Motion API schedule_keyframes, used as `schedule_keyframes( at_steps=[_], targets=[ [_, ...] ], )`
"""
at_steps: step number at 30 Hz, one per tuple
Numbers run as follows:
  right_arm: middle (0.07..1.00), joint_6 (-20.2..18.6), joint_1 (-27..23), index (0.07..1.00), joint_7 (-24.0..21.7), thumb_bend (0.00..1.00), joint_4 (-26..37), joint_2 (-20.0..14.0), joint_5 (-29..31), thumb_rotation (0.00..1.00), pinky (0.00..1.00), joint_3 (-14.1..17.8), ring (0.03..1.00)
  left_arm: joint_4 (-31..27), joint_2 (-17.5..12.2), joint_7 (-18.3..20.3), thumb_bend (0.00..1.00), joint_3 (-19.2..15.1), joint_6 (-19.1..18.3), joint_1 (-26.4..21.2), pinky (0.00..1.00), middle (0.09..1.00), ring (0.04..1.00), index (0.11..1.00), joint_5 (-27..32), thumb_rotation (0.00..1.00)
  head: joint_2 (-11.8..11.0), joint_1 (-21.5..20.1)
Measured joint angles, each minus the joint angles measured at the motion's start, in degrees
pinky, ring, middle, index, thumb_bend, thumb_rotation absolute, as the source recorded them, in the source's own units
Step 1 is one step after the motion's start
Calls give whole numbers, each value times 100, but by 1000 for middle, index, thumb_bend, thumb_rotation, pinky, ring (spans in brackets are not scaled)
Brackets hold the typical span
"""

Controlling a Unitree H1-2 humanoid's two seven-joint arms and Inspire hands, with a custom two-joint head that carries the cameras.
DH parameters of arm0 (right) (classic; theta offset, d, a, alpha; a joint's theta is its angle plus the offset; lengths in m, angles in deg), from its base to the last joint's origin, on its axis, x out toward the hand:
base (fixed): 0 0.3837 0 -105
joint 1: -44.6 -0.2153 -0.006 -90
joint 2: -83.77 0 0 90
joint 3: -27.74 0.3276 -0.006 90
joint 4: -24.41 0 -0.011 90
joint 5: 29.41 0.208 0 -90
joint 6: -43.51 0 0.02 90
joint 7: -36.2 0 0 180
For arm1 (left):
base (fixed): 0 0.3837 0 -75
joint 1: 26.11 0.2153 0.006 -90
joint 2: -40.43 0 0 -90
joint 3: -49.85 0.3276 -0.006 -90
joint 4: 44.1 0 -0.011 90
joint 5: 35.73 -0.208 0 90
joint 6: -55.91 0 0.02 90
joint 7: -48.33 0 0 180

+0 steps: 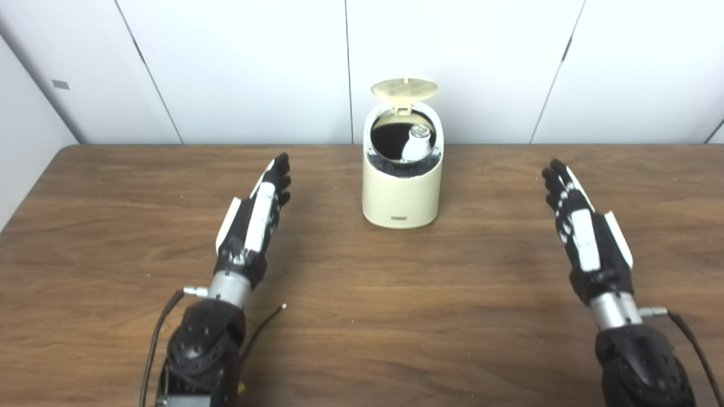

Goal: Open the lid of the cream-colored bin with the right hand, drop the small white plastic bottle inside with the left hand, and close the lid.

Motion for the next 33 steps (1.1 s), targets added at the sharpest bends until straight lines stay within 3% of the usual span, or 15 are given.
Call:
schedule_keyframes(
  at_steps=[5,9,16,23,33],
  targets=[
    [943,-246,-595,918,-48,682,57,-156,-495,1000,1000,-277,985,80,106,-64,573,2,169,319,1000,1000,1000,1000,9,1000,-9,-53],
    [965,-831,-1217,925,-109,647,213,-155,-851,1000,1000,-517,999,103,178,-177,564,17,264,334,1000,1000,1000,1000,9,1000,-9,-88],
    [951,-1411,-2173,896,-250,636,120,-294,-1558,1000,910,-980,952,231,236,-252,556,53,454,429,1000,1000,1000,1000,3,1000,0,-97],
    [922,-1366,-2815,879,-450,613,-823,-382,-1890,1000,871,-1305,916,239,240,-360,569,80,483,436,1000,1000,1000,1000,-48,1000,-35,-70],
    [955,-1318,-3337,823,-452,586,-1380,-364,-2449,1000,980,-1647,999,238,277,-457,543,188,486,435,1000,1000,1000,1000,-56,1000,-44,-35]
  ],
)
